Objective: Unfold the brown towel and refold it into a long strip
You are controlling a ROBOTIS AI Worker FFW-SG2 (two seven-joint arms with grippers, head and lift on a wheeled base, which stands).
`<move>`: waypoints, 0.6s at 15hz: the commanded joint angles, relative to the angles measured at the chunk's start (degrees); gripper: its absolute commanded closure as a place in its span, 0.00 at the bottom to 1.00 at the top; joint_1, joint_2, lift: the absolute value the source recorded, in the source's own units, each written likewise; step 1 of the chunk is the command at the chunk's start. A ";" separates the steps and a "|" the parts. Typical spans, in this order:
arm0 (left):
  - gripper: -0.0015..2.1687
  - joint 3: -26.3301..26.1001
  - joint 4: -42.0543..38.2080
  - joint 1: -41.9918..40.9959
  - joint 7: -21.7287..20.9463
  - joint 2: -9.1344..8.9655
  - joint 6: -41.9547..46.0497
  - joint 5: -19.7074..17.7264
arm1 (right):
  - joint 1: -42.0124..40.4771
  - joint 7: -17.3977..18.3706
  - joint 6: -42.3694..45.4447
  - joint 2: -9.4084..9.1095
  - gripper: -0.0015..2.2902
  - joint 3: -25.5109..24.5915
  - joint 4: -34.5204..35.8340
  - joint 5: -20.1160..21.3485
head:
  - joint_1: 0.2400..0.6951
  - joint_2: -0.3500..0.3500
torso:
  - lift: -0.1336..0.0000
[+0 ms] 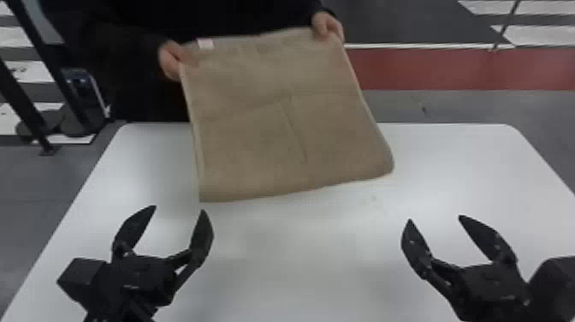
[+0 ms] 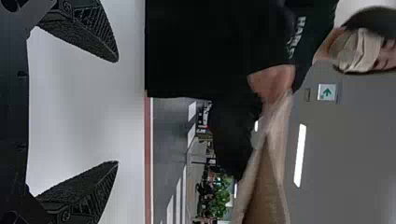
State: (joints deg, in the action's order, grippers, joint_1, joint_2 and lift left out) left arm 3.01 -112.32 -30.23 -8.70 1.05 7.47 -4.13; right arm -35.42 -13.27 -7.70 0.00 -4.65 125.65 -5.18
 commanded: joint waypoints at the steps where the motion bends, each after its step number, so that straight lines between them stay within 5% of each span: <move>1: 0.05 -0.02 -0.01 -0.09 0.00 0.00 -0.05 0.00 | 0.09 0.00 0.00 -0.05 0.04 0.08 -0.05 0.00 | 1.00 0.52 | 0.08; 9: 0.05 0.07 0.08 -0.27 0.00 0.00 0.12 0.00 | 0.18 0.00 -0.17 -0.05 0.04 0.08 -0.49 -0.09 | 1.00 0.52 | 0.08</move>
State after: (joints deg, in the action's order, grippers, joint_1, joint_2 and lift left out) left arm 3.04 -112.25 -30.50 -8.70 1.05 7.60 -4.13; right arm -35.26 -13.27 -7.79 0.00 -4.57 125.25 -5.23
